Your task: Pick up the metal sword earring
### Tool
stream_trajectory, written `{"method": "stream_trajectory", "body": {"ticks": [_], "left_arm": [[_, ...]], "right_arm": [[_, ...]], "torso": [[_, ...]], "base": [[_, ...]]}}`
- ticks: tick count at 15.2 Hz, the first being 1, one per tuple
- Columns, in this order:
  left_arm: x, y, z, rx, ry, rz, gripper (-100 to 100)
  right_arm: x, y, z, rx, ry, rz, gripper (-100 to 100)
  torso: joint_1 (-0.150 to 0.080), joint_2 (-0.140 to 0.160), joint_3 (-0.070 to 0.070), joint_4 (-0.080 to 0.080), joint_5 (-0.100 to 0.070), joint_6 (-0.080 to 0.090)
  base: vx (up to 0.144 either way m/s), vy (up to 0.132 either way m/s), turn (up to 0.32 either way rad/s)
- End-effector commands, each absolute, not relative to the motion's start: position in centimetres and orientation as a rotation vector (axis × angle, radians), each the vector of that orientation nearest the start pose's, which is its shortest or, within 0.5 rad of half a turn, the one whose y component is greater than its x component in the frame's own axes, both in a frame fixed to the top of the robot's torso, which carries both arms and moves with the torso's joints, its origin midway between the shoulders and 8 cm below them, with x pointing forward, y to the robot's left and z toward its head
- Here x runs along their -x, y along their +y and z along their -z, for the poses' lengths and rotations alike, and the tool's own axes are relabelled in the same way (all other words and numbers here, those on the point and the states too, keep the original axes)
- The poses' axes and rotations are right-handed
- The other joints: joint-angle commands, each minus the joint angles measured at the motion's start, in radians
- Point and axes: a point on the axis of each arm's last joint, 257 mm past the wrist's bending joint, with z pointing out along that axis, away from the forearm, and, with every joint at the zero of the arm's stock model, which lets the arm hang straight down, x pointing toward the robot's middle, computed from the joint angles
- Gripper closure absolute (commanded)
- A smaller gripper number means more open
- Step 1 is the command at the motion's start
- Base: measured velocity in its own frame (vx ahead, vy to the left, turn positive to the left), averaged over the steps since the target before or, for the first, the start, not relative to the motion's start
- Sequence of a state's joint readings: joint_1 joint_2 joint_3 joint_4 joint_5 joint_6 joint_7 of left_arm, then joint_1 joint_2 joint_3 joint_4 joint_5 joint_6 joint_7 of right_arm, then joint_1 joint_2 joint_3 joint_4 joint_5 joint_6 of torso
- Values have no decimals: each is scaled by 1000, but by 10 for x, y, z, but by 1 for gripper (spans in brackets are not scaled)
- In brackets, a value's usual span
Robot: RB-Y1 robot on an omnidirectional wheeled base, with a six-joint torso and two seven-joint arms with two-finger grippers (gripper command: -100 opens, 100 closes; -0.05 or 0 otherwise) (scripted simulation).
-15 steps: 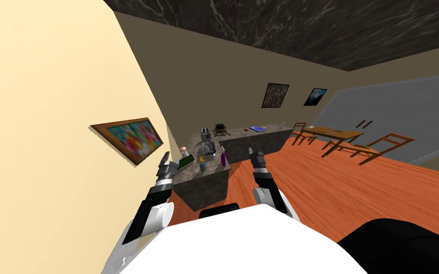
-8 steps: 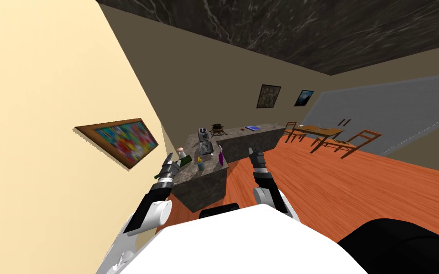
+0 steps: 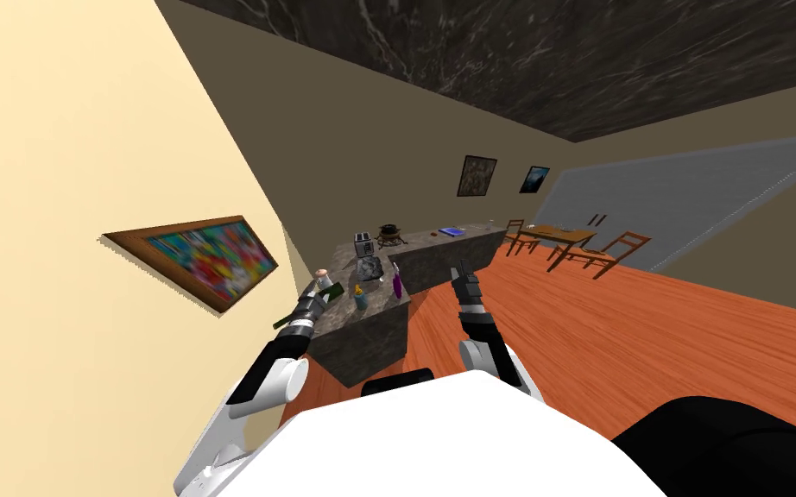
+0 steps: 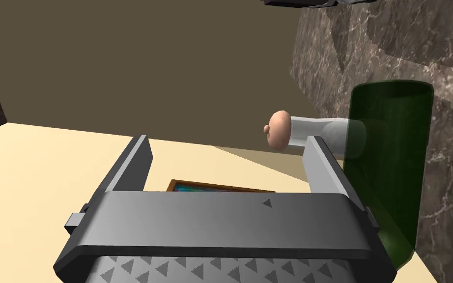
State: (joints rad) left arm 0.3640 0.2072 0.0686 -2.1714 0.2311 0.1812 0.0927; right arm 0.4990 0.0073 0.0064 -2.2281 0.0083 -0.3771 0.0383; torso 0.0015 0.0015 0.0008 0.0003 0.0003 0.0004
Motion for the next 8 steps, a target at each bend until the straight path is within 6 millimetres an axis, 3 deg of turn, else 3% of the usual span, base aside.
{"method": "stream_trajectory", "body": {"ticks": [1, 8], "left_arm": [[-446, 316, 139, 1268, 1109, 1240, -100], [-453, 326, 171, 1382, 1203, 1177, -100]], "right_arm": [[-372, -283, 24, -783, 740, -1226, 0], [-372, -283, 24, -783, 740, -1226, 0]], "torso": [[0, 0, 0, 0, 0, 0], [0, 0, 0, 0, 0, 0]], "base": [[-32, 16, -150], [-21, 16, -111]]}}
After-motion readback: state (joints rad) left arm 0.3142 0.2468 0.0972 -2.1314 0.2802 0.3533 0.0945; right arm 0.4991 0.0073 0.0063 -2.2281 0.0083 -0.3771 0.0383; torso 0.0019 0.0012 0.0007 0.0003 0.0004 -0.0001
